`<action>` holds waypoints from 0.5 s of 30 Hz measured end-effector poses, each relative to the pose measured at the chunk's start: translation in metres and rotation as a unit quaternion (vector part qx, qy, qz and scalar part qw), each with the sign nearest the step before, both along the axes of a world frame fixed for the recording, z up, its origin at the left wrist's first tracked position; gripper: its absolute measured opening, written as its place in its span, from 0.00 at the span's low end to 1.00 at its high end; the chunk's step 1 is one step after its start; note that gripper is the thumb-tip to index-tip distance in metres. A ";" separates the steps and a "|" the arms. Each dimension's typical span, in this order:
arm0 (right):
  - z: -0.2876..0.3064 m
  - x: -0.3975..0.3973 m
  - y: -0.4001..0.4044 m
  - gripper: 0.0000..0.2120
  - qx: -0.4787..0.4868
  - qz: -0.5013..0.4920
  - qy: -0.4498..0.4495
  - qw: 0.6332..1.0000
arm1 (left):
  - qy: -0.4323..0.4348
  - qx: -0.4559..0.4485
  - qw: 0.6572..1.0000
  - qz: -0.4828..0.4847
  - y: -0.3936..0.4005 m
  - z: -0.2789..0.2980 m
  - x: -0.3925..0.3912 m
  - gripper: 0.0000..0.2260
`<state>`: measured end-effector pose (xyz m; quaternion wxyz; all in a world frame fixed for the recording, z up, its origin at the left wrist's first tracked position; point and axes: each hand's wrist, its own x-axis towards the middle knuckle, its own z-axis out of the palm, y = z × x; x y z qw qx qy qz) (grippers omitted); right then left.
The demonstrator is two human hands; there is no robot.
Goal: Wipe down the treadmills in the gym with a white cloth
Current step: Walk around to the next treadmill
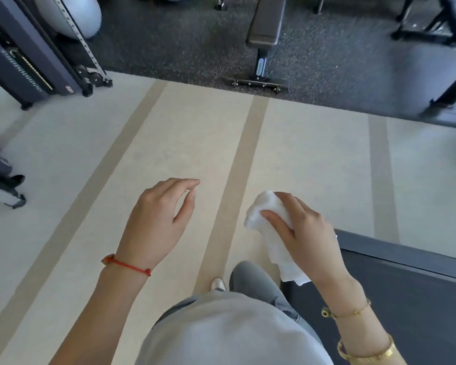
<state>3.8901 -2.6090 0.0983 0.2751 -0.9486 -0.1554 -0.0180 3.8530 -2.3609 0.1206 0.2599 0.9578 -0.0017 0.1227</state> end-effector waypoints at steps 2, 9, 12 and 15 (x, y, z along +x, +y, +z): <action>0.001 0.023 -0.002 0.23 -0.006 -0.045 0.007 0.999 | 0.006 0.000 0.999 -0.043 0.000 -0.002 0.043 0.10; -0.004 0.123 -0.020 0.24 -0.022 -0.156 0.014 0.987 | 0.020 -0.015 0.989 -0.147 -0.021 -0.012 0.195 0.10; -0.003 0.175 -0.036 0.23 -0.020 -0.187 0.026 0.982 | 0.018 -0.021 0.983 -0.181 -0.045 -0.014 0.265 0.09; 0.004 0.234 -0.062 0.24 -0.009 -0.212 0.027 0.977 | 0.010 -0.029 0.977 -0.212 -0.077 -0.010 0.340 0.09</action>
